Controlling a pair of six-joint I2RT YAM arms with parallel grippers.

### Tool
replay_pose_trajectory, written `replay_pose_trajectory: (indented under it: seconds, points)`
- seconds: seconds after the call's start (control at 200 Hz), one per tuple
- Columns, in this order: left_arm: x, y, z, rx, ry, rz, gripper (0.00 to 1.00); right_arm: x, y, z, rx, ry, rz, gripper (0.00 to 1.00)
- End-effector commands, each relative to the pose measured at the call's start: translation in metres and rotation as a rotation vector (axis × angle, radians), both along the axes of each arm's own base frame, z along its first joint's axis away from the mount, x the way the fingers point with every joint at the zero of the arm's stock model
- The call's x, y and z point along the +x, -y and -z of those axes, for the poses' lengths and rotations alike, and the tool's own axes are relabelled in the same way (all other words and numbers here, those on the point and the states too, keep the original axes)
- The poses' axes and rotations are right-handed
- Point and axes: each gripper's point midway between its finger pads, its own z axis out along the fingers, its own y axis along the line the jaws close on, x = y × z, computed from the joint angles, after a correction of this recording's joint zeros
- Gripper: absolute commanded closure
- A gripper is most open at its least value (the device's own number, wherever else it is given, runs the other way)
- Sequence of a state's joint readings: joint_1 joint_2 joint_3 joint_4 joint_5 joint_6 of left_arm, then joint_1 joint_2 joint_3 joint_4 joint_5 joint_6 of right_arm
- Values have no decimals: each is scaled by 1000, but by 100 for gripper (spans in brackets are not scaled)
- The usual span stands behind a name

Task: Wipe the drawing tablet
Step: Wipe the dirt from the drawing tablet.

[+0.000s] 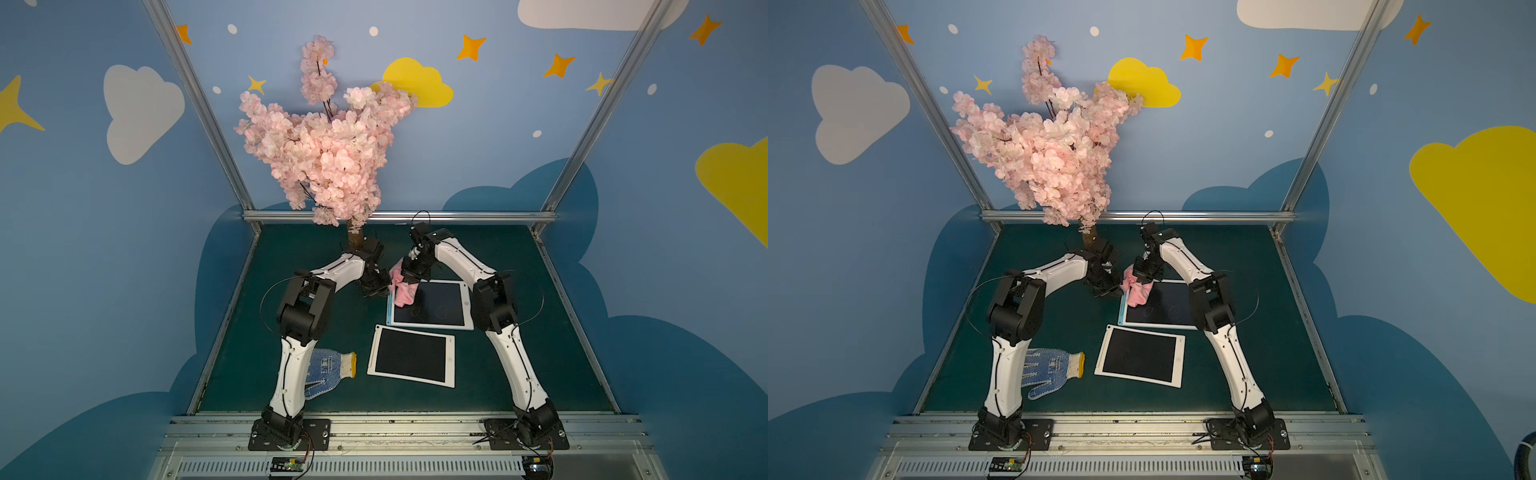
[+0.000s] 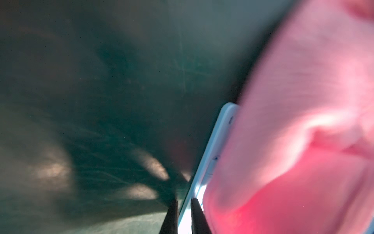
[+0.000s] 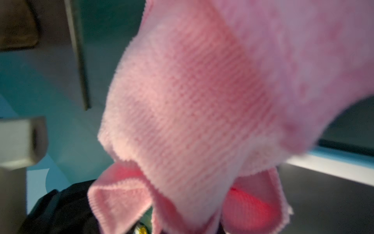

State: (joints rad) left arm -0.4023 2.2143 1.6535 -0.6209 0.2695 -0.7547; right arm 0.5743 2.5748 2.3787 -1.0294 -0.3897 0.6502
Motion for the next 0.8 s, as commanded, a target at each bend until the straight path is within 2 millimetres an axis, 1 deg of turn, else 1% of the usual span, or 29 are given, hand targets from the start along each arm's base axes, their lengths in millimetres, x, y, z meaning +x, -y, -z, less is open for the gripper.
replay_pose_trajectory:
  seconds: [0.0,0.055,0.13,0.285,0.415,0.486,0.541,0.591,0.641,0.736,0.796]
  points:
    - [-21,-6,32,58,-98,19,85,-17,-32,12,44,-60,-15,100]
    - [-22,-5,32,59,-101,18,85,-15,-31,16,54,-79,9,100]
    - [-23,-5,32,56,-105,17,85,-8,-17,17,49,-101,51,100]
    - [-25,-5,33,55,-110,17,85,8,32,11,13,-108,143,100]
    - [-24,-6,34,55,-114,14,85,9,75,13,-36,-123,194,100]
    - [-24,-6,34,54,-115,12,85,8,94,16,-55,-125,216,100]
    - [-24,-6,34,55,-117,12,85,8,104,16,-64,-121,223,100]
    - [-24,-6,34,52,-118,12,85,8,105,14,-66,-112,219,100]
    - [-24,-6,35,52,-119,12,85,9,98,12,-56,-100,207,100]
    - [-24,-6,35,52,-120,10,85,11,68,9,-25,-77,167,100]
    - [-24,-6,35,51,-122,9,85,11,40,7,9,-70,137,100]
